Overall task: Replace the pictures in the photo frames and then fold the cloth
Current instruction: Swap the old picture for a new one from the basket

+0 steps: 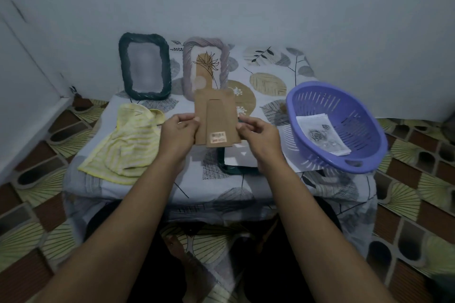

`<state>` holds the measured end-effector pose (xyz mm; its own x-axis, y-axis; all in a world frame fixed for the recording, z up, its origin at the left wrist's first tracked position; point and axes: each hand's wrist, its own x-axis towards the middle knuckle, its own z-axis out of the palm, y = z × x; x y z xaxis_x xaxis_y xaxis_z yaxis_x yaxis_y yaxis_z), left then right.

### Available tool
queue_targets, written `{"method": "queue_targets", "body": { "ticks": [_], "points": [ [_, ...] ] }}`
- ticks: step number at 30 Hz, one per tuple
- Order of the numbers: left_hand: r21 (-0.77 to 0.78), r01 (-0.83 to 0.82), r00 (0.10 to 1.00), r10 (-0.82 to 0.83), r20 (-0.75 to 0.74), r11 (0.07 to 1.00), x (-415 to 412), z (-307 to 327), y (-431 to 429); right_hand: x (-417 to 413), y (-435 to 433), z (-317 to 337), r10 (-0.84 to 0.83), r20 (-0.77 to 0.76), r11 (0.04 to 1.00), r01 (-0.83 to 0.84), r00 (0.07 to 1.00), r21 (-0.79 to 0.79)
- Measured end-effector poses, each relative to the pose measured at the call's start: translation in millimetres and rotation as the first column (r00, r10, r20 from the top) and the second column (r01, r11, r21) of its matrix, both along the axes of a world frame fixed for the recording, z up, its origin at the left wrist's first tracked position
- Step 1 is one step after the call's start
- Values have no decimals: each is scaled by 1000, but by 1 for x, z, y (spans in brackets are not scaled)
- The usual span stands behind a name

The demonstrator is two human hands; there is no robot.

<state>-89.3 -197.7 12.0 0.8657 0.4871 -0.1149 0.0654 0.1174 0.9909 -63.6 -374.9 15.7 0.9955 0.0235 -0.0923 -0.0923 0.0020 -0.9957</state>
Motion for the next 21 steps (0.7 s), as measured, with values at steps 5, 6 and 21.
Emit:
{"method": "queue_targets", "body": {
  "ticks": [5,6,21],
  "points": [
    [75,51,999,-50,-13,996,10,-6,-27,3,-34,-7,-56,-24,998,55,998,-8],
    [104,45,999,-44,-14,994,11,-7,-32,3,-39,-11,-68,-30,998,67,997,-17],
    [471,110,986,-36,-163,875,9,-31,-56,1,-61,-41,-98,71,885,120,993,-450]
  ]
}}
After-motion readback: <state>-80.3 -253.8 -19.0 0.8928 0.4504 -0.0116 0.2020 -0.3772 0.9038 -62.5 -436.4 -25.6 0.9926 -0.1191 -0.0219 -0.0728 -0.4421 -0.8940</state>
